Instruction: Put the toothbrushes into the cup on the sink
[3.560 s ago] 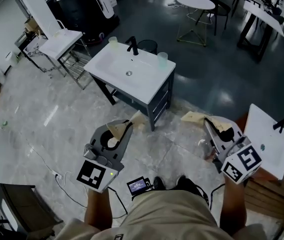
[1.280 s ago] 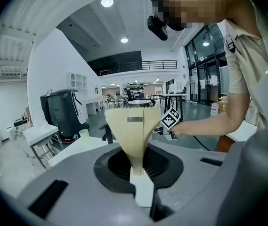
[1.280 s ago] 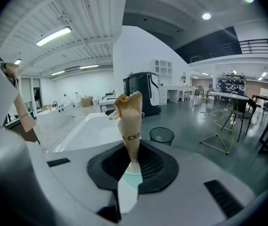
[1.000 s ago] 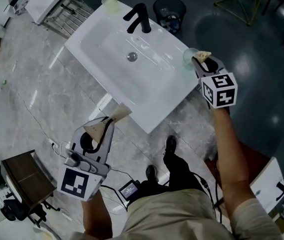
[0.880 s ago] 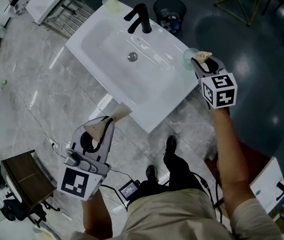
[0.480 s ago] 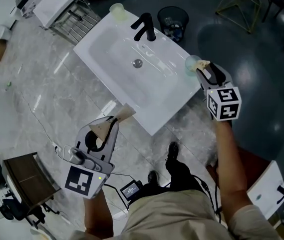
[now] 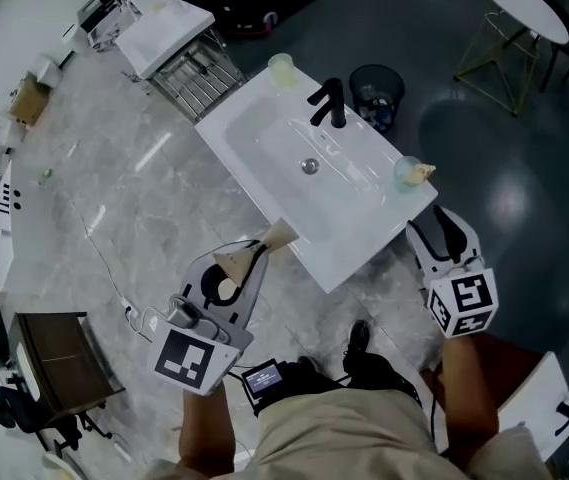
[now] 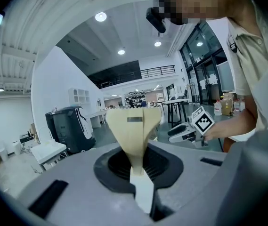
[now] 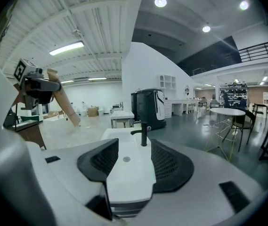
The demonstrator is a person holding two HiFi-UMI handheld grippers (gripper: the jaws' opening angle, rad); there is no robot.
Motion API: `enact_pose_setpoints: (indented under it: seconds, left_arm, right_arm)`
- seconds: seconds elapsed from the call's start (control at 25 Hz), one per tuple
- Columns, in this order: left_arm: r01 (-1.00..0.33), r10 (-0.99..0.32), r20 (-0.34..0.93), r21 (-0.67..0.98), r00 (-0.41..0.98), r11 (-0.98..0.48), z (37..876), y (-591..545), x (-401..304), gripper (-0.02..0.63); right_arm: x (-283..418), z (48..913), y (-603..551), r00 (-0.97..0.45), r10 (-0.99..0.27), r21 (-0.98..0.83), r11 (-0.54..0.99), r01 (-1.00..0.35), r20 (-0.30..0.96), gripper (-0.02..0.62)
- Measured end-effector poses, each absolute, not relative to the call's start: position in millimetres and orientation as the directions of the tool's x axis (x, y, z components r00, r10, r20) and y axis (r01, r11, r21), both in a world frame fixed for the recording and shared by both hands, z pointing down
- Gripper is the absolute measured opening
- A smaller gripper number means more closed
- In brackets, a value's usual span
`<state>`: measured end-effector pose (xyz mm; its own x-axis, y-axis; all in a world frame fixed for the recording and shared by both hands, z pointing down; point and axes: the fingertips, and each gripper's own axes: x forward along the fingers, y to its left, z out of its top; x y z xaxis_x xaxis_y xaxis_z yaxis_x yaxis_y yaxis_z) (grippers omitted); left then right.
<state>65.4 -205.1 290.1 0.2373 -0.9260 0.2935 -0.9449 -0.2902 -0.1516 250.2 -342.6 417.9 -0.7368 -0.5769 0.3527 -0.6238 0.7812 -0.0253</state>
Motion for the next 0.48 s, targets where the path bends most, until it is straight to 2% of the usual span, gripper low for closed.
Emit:
enact_pose_setpoints:
  seconds: [0.24,0.48]
  left_arm:
    - [-0.946,-0.945,0.243,-0.182,0.220,-0.268,274.1,-181.5,31.6,0.032]
    - [-0.935,-0.950,0.185,-0.204,0.253,-0.289,259.1,-156.7,-37.7,0.032]
  right_arm:
    - [221.3,401.4,-300.8,-0.763,-0.551,-0.019,0.807,-0.590,0.338,0.215]
    - [174.6,371.0,-272.2,-0.731,-0.610,0.037,0.775,-0.631,0.306,0.215]
